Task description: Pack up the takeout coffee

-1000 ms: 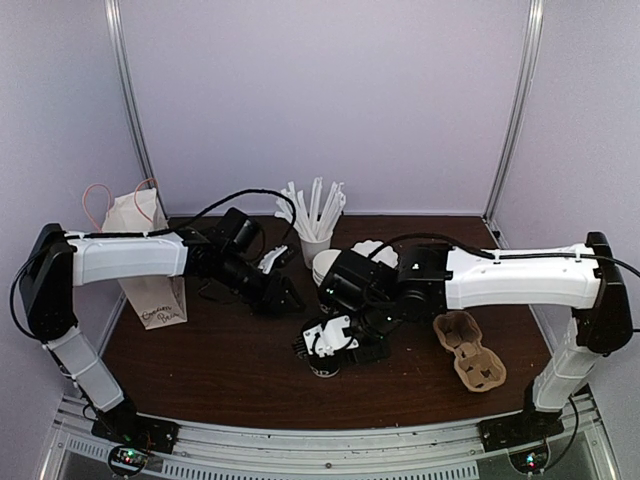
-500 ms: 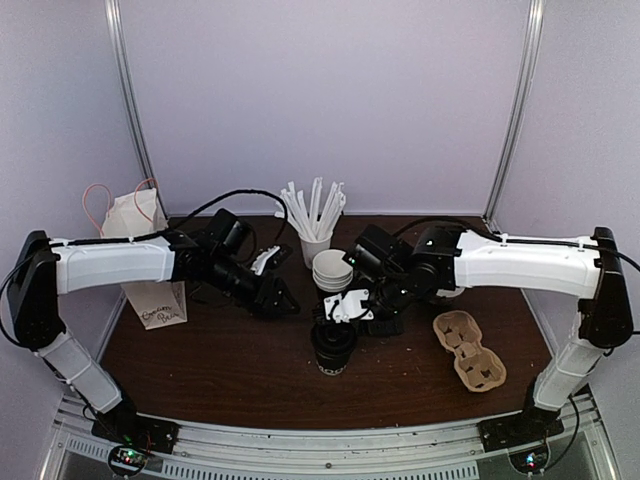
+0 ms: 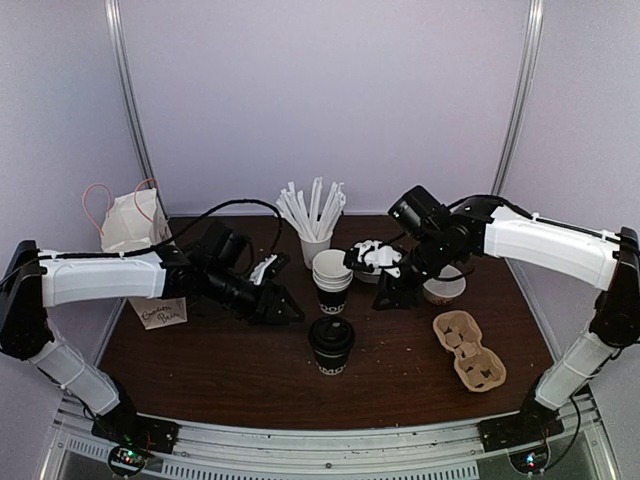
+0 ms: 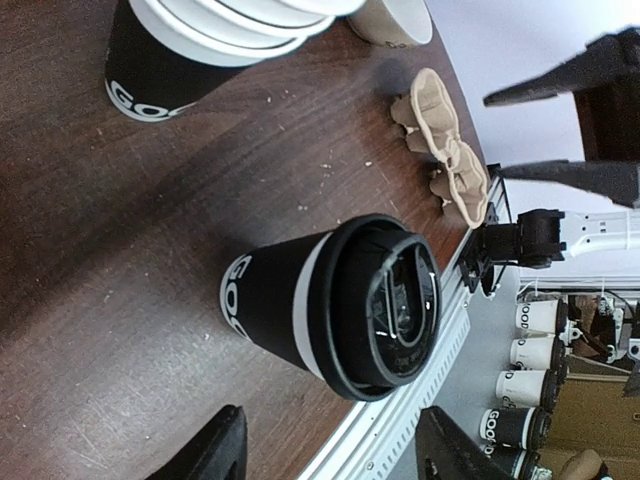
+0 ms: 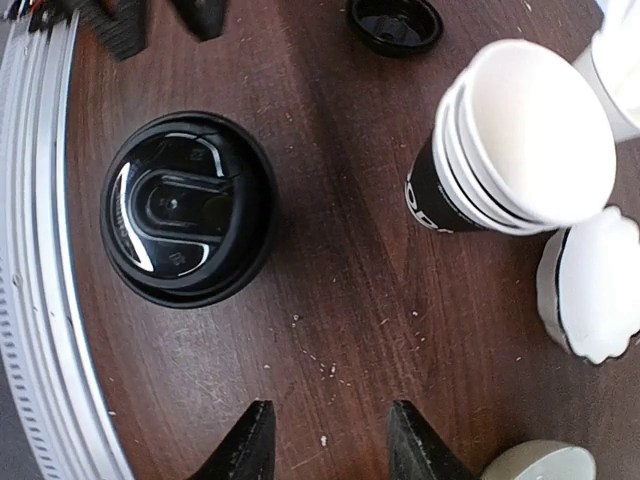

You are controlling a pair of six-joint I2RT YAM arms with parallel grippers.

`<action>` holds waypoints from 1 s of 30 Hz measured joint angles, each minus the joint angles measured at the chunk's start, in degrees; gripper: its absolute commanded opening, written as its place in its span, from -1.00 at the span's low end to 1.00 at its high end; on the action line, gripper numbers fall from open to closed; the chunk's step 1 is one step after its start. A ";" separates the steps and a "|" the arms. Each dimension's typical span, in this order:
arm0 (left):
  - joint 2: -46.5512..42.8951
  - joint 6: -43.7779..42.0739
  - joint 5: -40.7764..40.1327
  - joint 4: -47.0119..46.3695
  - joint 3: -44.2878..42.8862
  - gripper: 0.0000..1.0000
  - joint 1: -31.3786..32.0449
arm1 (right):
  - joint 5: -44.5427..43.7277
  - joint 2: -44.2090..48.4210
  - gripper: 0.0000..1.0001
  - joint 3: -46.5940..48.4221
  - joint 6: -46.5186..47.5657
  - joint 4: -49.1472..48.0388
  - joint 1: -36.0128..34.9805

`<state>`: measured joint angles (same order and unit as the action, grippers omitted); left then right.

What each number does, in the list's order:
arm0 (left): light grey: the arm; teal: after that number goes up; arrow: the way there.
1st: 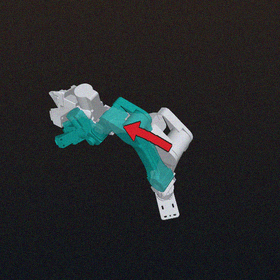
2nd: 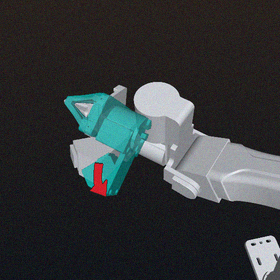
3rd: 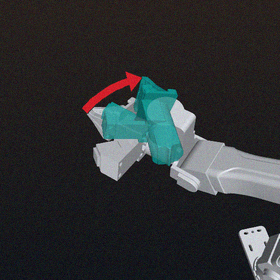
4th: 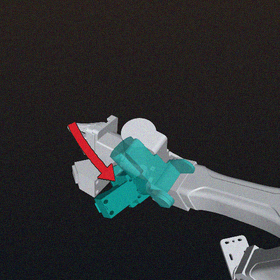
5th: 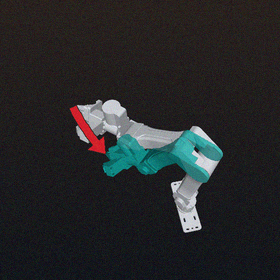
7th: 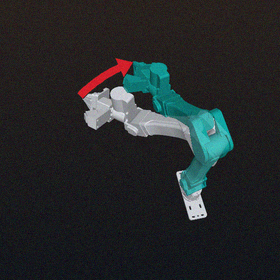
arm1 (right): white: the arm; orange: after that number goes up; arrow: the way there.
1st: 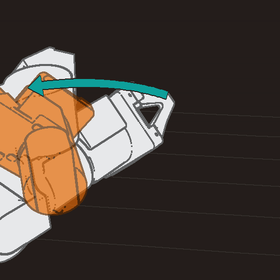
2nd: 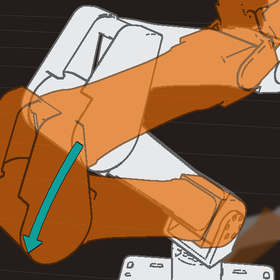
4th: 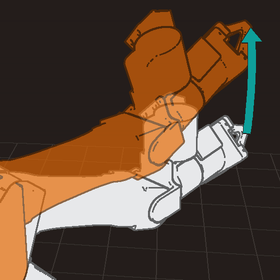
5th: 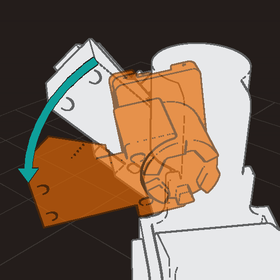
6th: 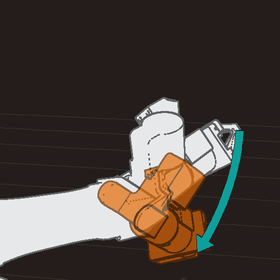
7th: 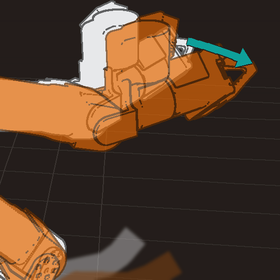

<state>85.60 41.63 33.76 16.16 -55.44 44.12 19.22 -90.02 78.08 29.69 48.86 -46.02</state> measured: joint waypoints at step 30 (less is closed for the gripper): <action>3.19 8.28 1.05 -8.59 3.80 -0.12 4.37 | 24.79 -13.62 -0.26 2.58 -19.63 -2.25 5.51</action>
<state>88.79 49.91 34.81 7.57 -51.64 48.49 44.01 -103.63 80.66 10.07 46.61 -40.51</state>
